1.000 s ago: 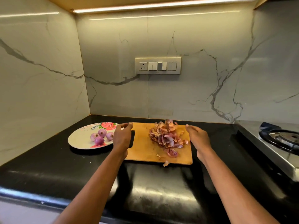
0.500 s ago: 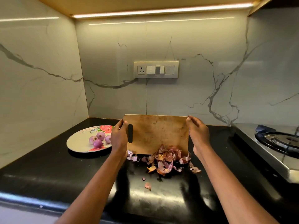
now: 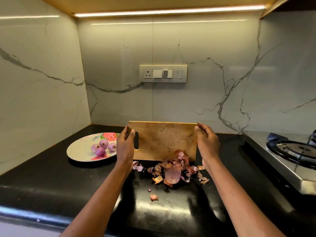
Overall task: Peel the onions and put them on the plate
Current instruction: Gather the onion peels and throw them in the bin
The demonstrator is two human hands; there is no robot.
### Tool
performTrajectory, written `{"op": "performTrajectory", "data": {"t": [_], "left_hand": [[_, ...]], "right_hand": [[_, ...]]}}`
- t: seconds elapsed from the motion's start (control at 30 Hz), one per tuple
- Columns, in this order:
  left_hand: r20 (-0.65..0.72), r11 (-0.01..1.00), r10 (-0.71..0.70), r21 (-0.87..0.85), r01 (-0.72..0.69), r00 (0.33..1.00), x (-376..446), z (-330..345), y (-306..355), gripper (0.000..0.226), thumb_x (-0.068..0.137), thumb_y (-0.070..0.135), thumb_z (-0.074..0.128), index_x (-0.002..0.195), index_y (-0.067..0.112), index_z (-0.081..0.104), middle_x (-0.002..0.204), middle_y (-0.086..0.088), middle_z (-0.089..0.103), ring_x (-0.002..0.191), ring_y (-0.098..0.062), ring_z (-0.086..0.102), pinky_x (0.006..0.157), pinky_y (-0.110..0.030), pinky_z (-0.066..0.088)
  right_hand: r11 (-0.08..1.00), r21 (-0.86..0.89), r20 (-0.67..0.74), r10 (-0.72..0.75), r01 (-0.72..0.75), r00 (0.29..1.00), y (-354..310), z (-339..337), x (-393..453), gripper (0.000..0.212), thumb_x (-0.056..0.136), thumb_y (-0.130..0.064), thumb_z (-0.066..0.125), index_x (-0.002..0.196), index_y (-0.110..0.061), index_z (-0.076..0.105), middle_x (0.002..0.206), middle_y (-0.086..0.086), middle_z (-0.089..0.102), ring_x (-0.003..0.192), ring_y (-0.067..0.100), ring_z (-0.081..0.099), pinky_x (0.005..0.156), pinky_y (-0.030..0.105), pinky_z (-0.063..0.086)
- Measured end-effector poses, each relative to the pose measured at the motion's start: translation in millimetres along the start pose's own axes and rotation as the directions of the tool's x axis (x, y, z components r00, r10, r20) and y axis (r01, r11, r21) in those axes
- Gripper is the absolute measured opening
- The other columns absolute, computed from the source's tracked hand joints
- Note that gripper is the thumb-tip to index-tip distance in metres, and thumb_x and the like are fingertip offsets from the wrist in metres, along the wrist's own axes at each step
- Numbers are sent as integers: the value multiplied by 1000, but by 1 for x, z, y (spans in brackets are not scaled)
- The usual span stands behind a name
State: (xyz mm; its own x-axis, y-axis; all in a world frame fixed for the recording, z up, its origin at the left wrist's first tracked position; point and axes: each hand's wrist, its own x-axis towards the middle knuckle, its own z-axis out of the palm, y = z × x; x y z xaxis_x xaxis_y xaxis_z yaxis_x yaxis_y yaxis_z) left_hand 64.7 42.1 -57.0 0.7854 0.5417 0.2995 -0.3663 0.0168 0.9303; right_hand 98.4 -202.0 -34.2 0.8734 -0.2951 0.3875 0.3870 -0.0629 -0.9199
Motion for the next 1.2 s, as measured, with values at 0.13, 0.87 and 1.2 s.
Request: {"op": "performTrajectory", "data": {"t": [0.13, 0.87, 1.2], "left_hand": [[24, 999, 11, 35, -12, 1000, 1, -3, -2, 47, 104, 33, 50, 149, 21, 45, 144, -2, 53, 134, -18, 48, 114, -45, 41], [70, 974, 17, 223, -33, 997, 10, -20, -5, 54, 103, 34, 53, 153, 27, 36, 155, -5, 41, 144, -26, 36, 117, -54, 33], [196, 936, -37, 350, -35, 980, 11, -12, 6, 49, 102, 45, 49, 149, 32, 43, 144, -2, 49, 132, -27, 47, 109, -55, 42]], "right_hand": [[1000, -8, 25, -9, 9, 1000, -2, -2, -2, 34, 99, -31, 60, 133, -23, 62, 128, -7, 65, 114, 3, 56, 109, 31, 44], [888, -377, 239, -181, 263, 954, -4, 7, 10, 49, 95, -32, 67, 139, -22, 49, 129, 2, 56, 108, 11, 52, 87, 26, 46], [945, -279, 164, -128, 171, 978, 2, -5, 27, 33, 97, -25, 65, 126, -31, 52, 101, 5, 65, 91, 21, 63, 62, 27, 50]]}}
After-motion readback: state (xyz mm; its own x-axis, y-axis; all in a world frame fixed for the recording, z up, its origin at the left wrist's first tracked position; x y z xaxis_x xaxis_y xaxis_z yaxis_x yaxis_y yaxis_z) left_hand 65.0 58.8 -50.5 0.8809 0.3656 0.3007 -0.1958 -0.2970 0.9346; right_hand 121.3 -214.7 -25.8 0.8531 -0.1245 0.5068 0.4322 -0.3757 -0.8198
